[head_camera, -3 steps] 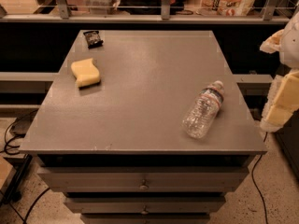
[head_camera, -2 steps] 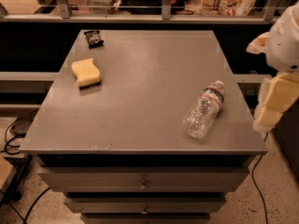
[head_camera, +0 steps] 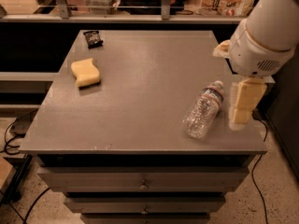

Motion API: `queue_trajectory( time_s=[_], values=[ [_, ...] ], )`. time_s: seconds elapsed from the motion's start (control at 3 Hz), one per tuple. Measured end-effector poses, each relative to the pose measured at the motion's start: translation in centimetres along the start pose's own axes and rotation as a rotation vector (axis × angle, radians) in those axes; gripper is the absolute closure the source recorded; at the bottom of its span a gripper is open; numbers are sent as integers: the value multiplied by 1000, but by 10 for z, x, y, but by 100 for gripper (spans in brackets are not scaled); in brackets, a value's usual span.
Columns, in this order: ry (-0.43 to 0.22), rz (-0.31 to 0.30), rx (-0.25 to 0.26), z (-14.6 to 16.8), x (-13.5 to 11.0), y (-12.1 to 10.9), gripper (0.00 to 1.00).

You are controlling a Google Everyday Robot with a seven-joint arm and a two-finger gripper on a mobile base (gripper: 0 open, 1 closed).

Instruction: Pick water bottle

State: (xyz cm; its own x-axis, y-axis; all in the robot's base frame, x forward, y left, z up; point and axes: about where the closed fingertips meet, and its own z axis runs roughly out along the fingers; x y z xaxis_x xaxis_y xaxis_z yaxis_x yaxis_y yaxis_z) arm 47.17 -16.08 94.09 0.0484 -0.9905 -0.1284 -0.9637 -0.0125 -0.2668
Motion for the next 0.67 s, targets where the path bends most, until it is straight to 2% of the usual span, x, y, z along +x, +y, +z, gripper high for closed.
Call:
queue_trajectory(
  time_s=[0.33, 0.67],
  values=[
    [9, -64, -25, 25, -14, -10, 0],
    [35, -105, -79, 54, -17, -18, 0]
  ],
)
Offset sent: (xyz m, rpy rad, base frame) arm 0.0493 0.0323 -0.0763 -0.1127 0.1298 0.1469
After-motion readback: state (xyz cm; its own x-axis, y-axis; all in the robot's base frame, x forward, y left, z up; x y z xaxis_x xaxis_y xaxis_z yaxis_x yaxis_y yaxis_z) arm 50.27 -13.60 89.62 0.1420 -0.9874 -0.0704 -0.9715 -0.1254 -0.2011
